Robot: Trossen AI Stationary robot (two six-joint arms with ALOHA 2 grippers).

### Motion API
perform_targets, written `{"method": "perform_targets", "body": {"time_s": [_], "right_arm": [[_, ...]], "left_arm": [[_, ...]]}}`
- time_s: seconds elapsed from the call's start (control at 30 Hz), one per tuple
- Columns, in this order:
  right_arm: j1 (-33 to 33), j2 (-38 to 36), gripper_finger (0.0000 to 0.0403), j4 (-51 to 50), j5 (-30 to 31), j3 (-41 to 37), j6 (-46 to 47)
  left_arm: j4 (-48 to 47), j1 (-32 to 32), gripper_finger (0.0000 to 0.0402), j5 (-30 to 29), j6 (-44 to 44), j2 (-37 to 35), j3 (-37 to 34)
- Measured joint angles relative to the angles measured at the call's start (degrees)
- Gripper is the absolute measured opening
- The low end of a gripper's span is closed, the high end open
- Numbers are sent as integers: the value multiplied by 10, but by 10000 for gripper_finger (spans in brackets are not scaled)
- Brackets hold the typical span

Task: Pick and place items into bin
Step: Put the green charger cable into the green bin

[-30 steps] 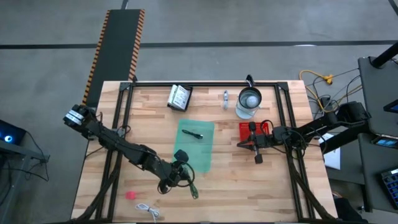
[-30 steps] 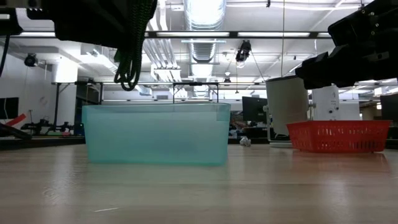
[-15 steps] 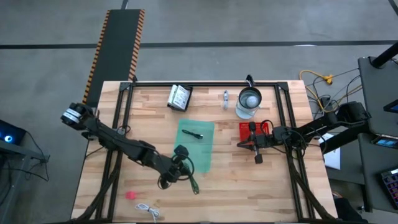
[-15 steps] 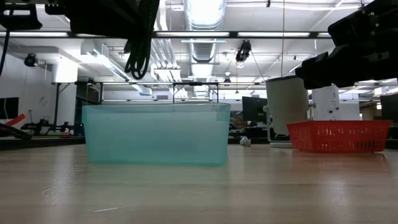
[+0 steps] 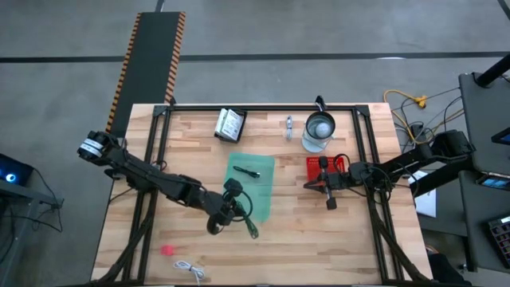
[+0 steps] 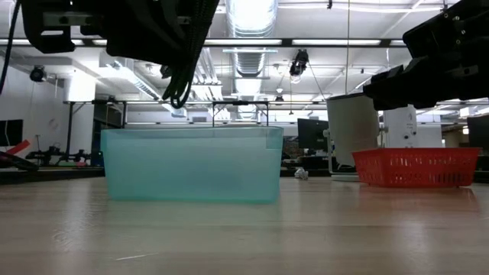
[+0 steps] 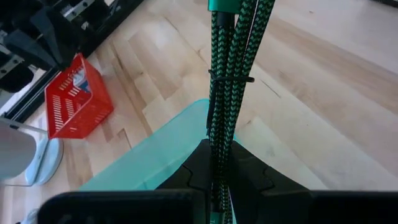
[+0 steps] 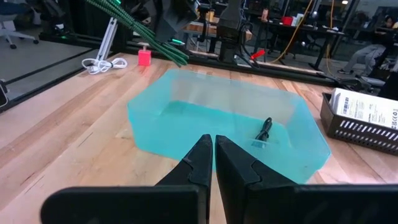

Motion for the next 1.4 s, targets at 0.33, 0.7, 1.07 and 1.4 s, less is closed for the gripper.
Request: {"method": "perform_targets", "body": {"time_s": [0.33,0.7,1.07,1.4], "right_arm": [[0,0,9,0,0,0,0],[0,0,9,0,0,0,0],[0,0,9,-5,0,0,0],[0,0,9,-9,0,0,0]], "left_arm": [[-7,26,15,2,-2,0,0],[-9,77,15,2,-3,2,-1],[-29,140,15,2,-33,23,-2],[-27,180,15,0,-34,27,-8]]}}
